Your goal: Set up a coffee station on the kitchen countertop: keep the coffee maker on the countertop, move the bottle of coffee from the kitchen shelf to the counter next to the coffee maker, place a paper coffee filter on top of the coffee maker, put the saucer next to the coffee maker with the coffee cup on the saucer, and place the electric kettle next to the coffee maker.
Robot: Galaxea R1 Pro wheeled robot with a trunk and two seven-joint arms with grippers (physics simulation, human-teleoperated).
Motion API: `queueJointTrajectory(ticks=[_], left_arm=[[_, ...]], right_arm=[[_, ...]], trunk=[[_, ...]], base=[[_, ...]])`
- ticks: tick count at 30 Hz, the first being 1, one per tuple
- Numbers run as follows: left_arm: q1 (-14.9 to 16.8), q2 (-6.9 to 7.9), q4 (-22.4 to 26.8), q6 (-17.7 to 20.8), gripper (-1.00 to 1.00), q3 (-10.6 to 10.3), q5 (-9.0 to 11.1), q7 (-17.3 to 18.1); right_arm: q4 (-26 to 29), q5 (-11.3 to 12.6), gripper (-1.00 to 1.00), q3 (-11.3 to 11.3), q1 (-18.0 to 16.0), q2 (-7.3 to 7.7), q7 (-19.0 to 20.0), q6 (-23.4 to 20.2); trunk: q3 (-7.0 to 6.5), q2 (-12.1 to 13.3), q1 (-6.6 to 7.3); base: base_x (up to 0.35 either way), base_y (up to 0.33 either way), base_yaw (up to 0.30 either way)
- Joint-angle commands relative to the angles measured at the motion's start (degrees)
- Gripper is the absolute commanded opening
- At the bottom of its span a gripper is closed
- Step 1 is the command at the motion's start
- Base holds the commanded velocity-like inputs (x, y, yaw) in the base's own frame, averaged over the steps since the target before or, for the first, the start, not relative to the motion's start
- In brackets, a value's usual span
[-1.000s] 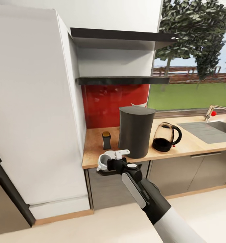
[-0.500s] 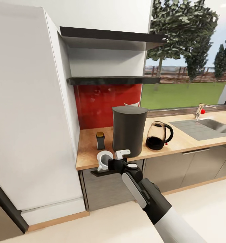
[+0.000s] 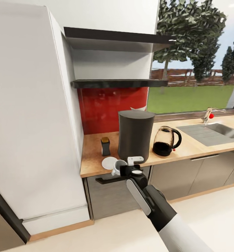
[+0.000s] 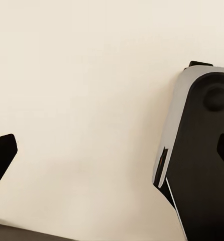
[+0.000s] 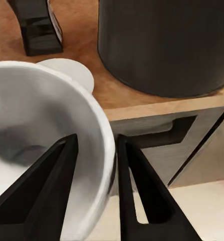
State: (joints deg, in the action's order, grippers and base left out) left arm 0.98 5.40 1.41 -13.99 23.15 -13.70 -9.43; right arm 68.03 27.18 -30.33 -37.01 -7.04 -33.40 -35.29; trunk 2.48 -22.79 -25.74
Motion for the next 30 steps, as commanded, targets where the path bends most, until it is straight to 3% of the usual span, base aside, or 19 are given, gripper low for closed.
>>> queueJointTrajectory(ticks=[1,4,5,10,20,25,30], left_arm=[[0.07,0.02,-0.16,-0.18,1.00,0.34,-0.62,-0.24],[0.00,0.11,-0.27,-0.06,1.00,0.32,-0.63,-0.23],[-0.04,0.12,-0.31,-0.03,1.00,0.32,-0.67,-0.23],[-0.09,0.14,-0.41,0.01,1.00,0.26,-0.73,-0.24],[-0.10,0.05,-0.50,0.01,1.00,-0.11,-0.81,-0.17],[-0.10,-0.01,-0.53,0.01,1.00,-0.18,-0.81,-0.19],[-0.10,0.01,-0.53,0.01,1.00,-0.20,-0.81,-0.15]], right_arm=[[0.07,0.63,-1.00,-0.11,-0.08,-0.20,-1.84,-0.04],[-0.11,0.55,-1.00,-0.08,-0.08,-1.79,-3.76,-1.23],[-0.02,0.57,-1.00,-0.08,-0.08,-2.23,-4.03,-3.43],[0.24,0.66,-1.00,-0.08,-0.08,-2.67,-4.28,-9.23],[-0.03,0.46,-1.00,0.05,-0.08,-2.71,-4.63,-10.01],[-0.02,0.56,-1.00,0.09,-0.08,-2.71,-9.13,-9.98],[0.04,0.59,-1.00,0.10,-0.08,-2.71,-9.92,-9.98]], trunk=[[0.13,-0.13,-0.05],[0.13,-0.13,-0.05],[0.13,-0.13,-0.05],[0.13,-0.13,-0.05],[0.13,-0.13,-0.05],[0.13,-0.13,-0.05],[0.13,-0.13,-0.05]], base=[[0.094,0.098,0.000],[0.161,0.148,0.000],[0.218,0.196,0.000],[0.210,0.185,0.000],[0.039,0.017,0.000],[0.189,0.000,0.000],[0.159,0.000,0.000]])
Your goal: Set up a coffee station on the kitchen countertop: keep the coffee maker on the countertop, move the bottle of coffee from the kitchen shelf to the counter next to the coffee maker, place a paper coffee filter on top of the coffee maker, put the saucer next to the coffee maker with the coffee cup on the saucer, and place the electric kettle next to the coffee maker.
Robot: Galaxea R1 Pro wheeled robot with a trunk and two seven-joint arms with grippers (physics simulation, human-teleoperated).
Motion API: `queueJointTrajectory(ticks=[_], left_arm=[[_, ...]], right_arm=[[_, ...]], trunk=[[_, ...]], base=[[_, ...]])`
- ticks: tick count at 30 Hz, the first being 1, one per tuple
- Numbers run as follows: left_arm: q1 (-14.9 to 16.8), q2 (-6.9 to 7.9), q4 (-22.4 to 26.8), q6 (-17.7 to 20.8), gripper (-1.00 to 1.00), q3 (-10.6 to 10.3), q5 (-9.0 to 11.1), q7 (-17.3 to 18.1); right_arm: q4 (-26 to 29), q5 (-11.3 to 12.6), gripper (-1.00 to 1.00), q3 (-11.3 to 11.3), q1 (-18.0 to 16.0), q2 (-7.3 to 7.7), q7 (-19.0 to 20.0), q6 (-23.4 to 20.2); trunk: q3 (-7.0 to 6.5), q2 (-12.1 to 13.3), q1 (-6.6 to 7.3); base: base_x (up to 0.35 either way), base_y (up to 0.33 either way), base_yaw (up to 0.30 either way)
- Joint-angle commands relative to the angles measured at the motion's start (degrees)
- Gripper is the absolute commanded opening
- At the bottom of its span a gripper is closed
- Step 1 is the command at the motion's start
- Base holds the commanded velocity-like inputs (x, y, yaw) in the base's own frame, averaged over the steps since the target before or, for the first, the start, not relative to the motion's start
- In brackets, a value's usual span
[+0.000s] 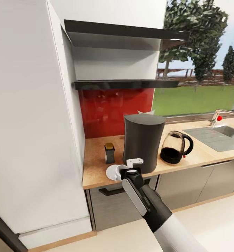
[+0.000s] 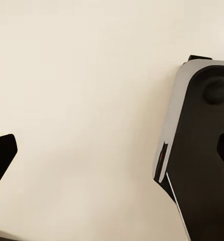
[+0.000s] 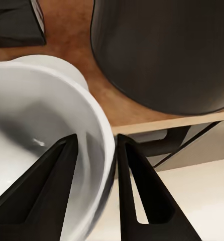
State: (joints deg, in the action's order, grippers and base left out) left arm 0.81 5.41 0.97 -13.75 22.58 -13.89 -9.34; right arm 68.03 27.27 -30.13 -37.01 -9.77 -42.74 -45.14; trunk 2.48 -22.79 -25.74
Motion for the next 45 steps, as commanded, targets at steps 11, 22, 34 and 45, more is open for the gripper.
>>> queueJointTrajectory(ticks=[11,22,34,45], left_arm=[[-1.46,-0.04,-0.92,3.99,1.00,0.08,-1.14,-0.37],[-3.62,0.81,-1.18,6.63,1.00,-0.17,-1.31,-0.33],[-3.63,0.90,-1.15,6.64,1.00,-0.17,-1.31,-0.36],[-3.65,1.51,-1.13,6.72,1.00,-0.15,-1.30,-0.41]], right_arm=[[1.96,0.59,-1.00,-0.33,-0.07,0.17,-0.67,-0.03],[1.65,0.59,-1.00,-0.37,-0.08,0.10,-0.68,-0.03],[-2.68,6.66,-1.00,-0.50,0.00,0.01,-0.64,-0.10],[-2.99,7.10,-1.00,-0.46,0.00,0.03,-0.75,-0.04]], trunk=[[0.13,-0.13,-0.04],[0.13,-0.13,-0.04],[0.13,-0.13,-0.04],[0.13,-0.13,-0.04]], base=[[0.101,0.000,0.000],[0.083,0.047,0.000],[0.005,0.002,0.000],[0.100,0.022,0.000]])
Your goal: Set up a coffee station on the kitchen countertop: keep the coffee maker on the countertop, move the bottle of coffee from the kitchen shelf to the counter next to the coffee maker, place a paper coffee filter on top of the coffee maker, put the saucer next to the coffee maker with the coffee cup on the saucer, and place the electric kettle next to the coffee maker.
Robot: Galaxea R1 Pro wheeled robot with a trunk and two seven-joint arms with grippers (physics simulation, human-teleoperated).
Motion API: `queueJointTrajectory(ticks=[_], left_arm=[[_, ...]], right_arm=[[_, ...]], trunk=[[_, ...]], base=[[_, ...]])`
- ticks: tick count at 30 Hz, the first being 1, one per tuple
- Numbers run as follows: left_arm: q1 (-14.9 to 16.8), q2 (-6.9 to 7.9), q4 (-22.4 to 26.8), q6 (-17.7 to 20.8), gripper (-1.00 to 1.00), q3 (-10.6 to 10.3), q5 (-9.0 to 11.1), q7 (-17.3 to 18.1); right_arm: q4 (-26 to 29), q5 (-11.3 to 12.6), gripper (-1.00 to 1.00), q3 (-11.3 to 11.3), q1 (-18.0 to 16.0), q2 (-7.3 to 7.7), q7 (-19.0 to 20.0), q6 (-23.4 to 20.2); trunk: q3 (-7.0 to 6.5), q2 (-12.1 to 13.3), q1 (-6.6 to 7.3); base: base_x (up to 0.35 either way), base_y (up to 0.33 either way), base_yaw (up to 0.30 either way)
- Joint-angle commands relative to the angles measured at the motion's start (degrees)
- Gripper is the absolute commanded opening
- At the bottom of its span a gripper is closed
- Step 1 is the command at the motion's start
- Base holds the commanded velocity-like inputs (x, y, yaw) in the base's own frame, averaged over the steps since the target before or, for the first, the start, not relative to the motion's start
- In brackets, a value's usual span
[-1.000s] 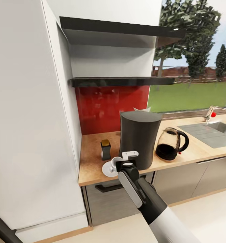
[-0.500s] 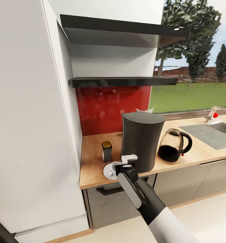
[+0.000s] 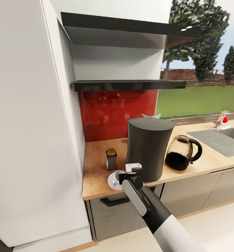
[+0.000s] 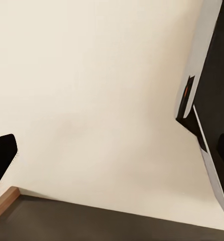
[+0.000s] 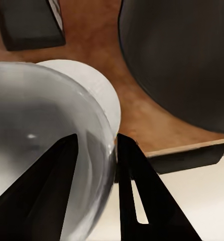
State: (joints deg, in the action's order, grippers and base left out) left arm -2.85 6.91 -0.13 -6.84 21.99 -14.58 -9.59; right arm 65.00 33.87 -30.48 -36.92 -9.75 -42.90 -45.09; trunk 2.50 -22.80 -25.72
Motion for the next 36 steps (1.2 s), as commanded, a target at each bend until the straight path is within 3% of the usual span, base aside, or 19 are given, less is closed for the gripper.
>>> queueJointTrajectory(ticks=[1,36], left_arm=[[0.02,0.09,0.01,-0.19,1.00,0.44,-0.59,-0.17],[0.04,0.30,0.22,-0.19,1.00,0.56,-0.53,-0.25]], right_arm=[[0.02,0.48,-1.00,-0.11,-0.08,0.00,-0.60,-0.09],[-5.57,0.74,-1.00,-0.12,-0.08,-0.01,-0.43,1.08]], trunk=[[0.11,-0.12,-0.06],[0.11,-0.12,-0.06]], base=[[0.204,0.040,0.000],[0.037,0.026,0.000]])
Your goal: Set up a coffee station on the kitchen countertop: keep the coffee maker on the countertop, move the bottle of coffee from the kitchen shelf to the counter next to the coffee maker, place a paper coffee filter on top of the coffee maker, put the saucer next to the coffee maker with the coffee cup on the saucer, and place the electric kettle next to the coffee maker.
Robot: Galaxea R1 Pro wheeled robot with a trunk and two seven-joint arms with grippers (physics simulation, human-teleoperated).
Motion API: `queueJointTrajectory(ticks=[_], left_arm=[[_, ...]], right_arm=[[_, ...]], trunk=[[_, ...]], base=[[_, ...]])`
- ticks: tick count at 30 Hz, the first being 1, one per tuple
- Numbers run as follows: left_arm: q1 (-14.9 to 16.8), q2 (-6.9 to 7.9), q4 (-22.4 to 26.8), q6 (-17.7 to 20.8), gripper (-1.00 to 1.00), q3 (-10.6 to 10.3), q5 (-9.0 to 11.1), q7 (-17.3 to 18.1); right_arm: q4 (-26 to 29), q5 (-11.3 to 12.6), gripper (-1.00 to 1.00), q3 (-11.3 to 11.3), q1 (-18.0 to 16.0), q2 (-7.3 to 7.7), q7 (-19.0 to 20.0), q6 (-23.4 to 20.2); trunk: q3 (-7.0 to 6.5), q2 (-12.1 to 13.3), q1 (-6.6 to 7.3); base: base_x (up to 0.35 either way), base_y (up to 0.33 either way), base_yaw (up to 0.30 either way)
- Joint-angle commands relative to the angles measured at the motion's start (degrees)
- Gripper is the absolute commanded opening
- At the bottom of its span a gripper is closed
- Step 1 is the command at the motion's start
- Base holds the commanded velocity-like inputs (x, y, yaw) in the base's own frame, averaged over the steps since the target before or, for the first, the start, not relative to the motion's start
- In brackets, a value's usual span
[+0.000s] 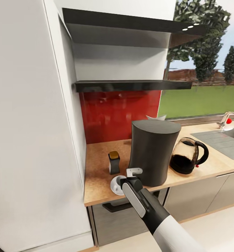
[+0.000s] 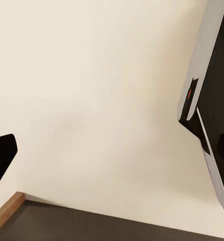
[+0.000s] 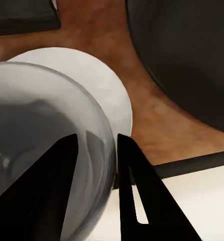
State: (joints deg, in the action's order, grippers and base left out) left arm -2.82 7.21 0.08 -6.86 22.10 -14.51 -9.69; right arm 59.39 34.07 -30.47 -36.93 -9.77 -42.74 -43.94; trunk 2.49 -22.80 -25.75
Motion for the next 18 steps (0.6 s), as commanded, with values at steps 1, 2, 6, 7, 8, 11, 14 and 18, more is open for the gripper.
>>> queueJointTrajectory(ticks=[1,2,6,7,8,11,14,18], left_arm=[[0.01,0.00,0.01,-0.17,1.00,0.46,-0.60,-0.16],[0.01,0.00,0.01,-0.17,1.00,0.39,-0.60,-0.16],[0.01,0.00,0.01,-0.17,1.00,0.43,-0.60,-0.16],[0.01,0.00,0.01,-0.17,1.00,0.37,-0.60,-0.16],[0.01,0.00,0.01,-0.17,1.00,0.38,-0.60,-0.16],[0.01,0.00,0.01,-0.17,1.00,0.36,-0.60,-0.16],[0.01,0.00,0.01,-0.17,1.00,0.35,-0.60,-0.16],[0.01,0.00,0.01,-0.17,1.00,0.39,-0.60,-0.16]], right_arm=[[0.03,0.48,-1.00,-0.13,-0.08,0.01,-0.59,0.36],[0.01,0.44,-1.00,-0.12,-0.08,0.01,-0.59,1.27],[-0.01,0.46,-1.00,-0.10,-0.08,0.07,-0.59,1.75],[-0.04,0.46,-1.00,-0.07,-0.08,0.09,-0.59,1.80],[-0.05,0.45,-1.00,-0.06,-0.08,0.09,-0.59,1.81],[-0.45,0.39,-1.00,-0.04,-0.08,0.16,-0.59,1.84],[-1.58,0.42,-1.00,-0.10,-0.08,0.11,-0.59,1.97],[-1.97,0.42,-1.00,-0.12,-0.08,0.10,-0.59,3.63]], trunk=[[0.12,-0.12,-0.04],[0.12,-0.12,-0.04],[0.12,-0.12,-0.04],[0.12,-0.12,-0.04],[0.12,-0.12,-0.04],[0.12,-0.12,-0.04],[0.12,-0.12,-0.04],[0.12,-0.12,-0.04]], base=[[0.000,0.035,0.000],[0.000,0.009,0.000],[0.031,0.003,0.000],[0.090,0.001,0.000],[0.099,0.000,0.000],[0.065,0.000,0.000],[0.014,0.000,0.000],[0.003,0.000,0.000]])
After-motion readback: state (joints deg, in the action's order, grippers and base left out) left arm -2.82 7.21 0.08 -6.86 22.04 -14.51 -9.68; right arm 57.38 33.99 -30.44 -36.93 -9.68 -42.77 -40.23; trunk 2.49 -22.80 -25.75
